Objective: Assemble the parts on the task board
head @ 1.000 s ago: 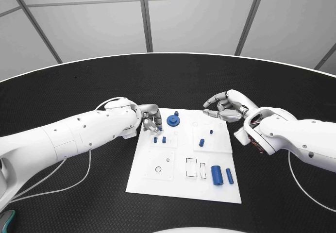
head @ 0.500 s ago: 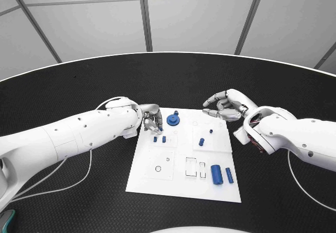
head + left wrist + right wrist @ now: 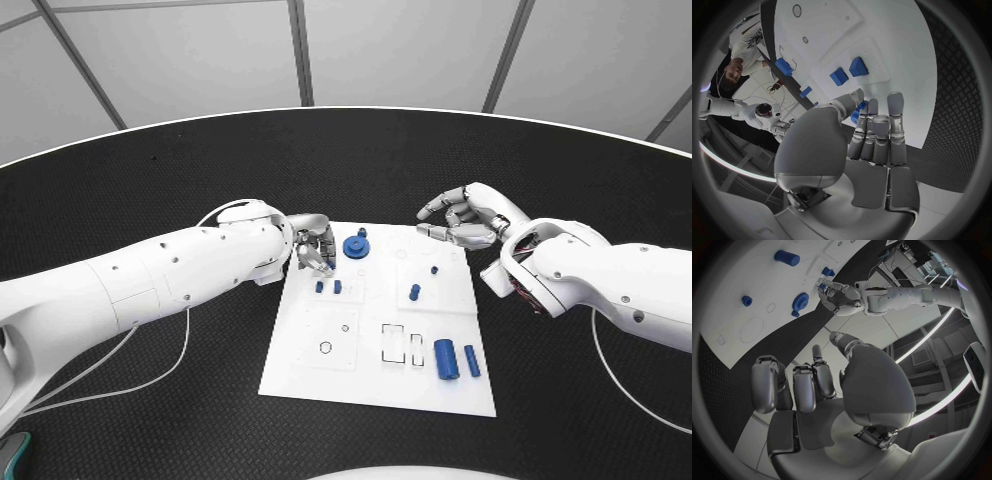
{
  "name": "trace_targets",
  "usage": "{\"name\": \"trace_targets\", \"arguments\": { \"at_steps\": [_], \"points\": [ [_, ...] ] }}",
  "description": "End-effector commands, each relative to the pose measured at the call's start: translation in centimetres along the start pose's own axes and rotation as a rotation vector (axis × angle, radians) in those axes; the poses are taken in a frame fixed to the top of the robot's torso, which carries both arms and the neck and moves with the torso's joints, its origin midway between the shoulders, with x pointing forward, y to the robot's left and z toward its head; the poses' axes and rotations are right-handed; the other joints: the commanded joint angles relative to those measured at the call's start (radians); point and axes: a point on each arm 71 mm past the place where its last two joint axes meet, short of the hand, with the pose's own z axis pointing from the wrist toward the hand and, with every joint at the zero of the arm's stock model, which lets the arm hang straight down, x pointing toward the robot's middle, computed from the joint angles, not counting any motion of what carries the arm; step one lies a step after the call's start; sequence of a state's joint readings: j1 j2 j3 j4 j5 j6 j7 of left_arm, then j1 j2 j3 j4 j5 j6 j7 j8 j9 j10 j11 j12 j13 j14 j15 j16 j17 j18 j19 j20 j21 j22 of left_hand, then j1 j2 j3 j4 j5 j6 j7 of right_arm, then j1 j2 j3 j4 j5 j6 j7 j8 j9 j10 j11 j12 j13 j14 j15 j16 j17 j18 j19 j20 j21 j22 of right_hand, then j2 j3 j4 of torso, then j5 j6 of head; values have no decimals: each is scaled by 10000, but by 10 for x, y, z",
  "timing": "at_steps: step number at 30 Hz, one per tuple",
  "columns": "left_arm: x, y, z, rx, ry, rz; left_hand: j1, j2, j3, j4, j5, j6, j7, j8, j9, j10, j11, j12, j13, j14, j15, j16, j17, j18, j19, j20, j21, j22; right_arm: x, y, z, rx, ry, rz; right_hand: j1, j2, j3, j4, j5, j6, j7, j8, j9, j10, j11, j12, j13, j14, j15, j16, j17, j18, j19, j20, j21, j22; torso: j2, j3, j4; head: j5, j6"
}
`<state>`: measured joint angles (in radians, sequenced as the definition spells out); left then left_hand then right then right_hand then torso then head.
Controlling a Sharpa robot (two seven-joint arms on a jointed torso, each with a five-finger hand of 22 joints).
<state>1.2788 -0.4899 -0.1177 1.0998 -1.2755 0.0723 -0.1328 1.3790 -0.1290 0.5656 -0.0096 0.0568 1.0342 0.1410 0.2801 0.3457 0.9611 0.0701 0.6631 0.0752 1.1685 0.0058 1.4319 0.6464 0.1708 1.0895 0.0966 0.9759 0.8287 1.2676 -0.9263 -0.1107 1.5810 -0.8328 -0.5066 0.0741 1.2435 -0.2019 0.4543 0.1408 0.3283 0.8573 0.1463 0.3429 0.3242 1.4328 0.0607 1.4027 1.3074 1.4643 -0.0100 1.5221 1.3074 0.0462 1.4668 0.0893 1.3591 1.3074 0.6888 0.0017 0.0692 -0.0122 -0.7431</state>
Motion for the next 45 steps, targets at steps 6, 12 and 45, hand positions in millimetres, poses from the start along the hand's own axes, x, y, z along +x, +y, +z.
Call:
{"name": "trace_targets", "arguments": {
  "at_steps": [6,12,45],
  "points": [
    [0,0,0,4,29,2,65,-68,18,-29,-36,-149,22,-120,-34,3,83,-57,23,37,62,86,93,68,14,58,-8,20,0,0,0,-3,3,-1,-17,63,-15,80,37,28,17,59,-36,15,-3,36,950,837,-77,-32,1674,93,267,-86,-37,577,0,6,-4,-13,-14],
    [0,-1,1,9,54,6,45,-99,4,-11,-35,-204,43,-174,-40,8,101,-64,32,47,79,101,133,60,40,71,15,48,0,0,0,-5,9,0,-17,63,-15,80,37,28,17,59,-36,15,-3,36,950,837,-77,-32,1674,93,267,-86,-37,577,-1,8,-2,-28,-19],
    [1,1,0,-83,132,7,2,-366,-79,-16,-35,-354,81,-367,-56,39,132,-96,68,26,111,129,161,68,44,109,-8,18,0,-1,0,0,17,-8,-17,63,-15,80,37,28,17,59,-36,15,-3,36,950,837,-77,-32,1674,93,267,-86,-37,577,4,0,3,-38,-56]
  ]
}}
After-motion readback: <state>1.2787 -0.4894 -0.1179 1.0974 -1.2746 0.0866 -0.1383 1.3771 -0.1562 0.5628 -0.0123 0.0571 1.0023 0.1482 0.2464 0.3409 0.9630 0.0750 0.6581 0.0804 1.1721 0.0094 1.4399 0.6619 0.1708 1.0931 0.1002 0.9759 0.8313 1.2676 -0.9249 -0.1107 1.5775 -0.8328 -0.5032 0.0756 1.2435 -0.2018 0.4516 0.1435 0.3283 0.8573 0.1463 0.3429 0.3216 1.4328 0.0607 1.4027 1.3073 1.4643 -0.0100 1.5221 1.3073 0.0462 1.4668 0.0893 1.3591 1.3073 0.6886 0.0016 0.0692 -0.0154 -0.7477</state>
